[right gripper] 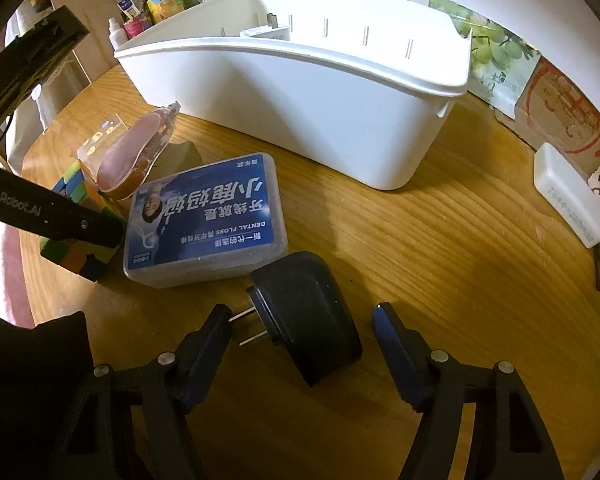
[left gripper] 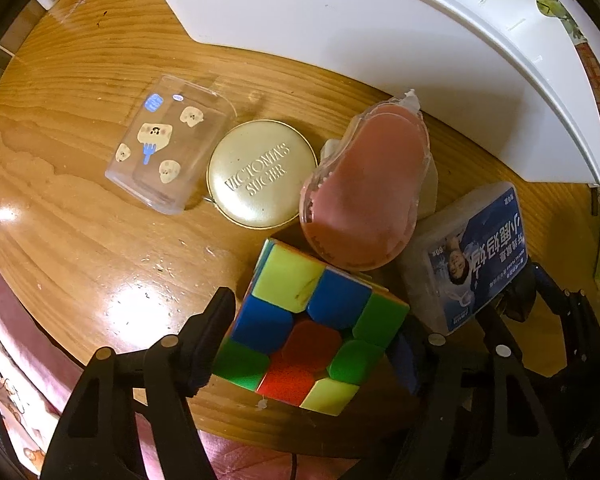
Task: Organize rigid objects
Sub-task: 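Grasp the Rubik's cube with the left tool while the right tool grasps the black charger plug, then carry the cube with the left tool while the right tool carries the plug over the bin, then open the left tool to drop the cube in the bin while the right tool releases the plug, then withdraw both open tools from the bin back over the remaining items, then grasp the pink oval case with the left tool while the right tool grasps the blue floss box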
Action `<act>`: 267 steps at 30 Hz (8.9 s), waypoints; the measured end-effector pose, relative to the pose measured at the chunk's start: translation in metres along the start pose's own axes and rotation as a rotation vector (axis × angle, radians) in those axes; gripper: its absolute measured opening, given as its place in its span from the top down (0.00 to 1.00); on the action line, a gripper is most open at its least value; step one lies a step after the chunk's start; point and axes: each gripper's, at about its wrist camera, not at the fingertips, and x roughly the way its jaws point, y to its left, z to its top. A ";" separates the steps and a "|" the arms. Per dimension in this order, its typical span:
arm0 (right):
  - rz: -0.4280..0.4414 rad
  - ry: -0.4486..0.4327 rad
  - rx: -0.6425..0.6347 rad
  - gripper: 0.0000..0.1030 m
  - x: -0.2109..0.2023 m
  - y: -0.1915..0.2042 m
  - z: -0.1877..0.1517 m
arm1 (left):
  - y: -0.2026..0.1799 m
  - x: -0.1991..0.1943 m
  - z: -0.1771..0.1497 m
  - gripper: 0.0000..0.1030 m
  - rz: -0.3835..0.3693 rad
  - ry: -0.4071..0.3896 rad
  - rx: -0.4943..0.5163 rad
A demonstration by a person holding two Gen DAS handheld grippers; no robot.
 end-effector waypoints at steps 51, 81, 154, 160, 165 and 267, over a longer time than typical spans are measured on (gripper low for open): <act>-0.030 -0.100 -0.040 0.41 -0.051 0.017 -0.024 | 0.033 -0.074 -0.072 0.33 0.026 -0.175 0.049; -0.061 -0.312 -0.047 0.41 -0.118 0.012 0.040 | 0.041 -0.176 0.002 0.33 0.096 -0.435 0.091; -0.154 -0.408 0.130 0.26 -0.079 -0.024 0.128 | 0.002 -0.187 0.068 0.21 -0.148 -0.817 0.326; -0.131 -0.443 0.095 0.24 -0.095 -0.026 0.121 | -0.001 -0.203 0.044 0.21 -0.117 -0.873 0.322; -0.117 -0.468 0.069 0.24 -0.109 -0.027 0.112 | -0.001 -0.212 0.026 0.21 -0.101 -0.909 0.295; 0.117 -0.216 -0.243 0.14 -0.024 0.025 0.022 | -0.016 -0.045 0.008 0.18 -0.103 -0.064 0.048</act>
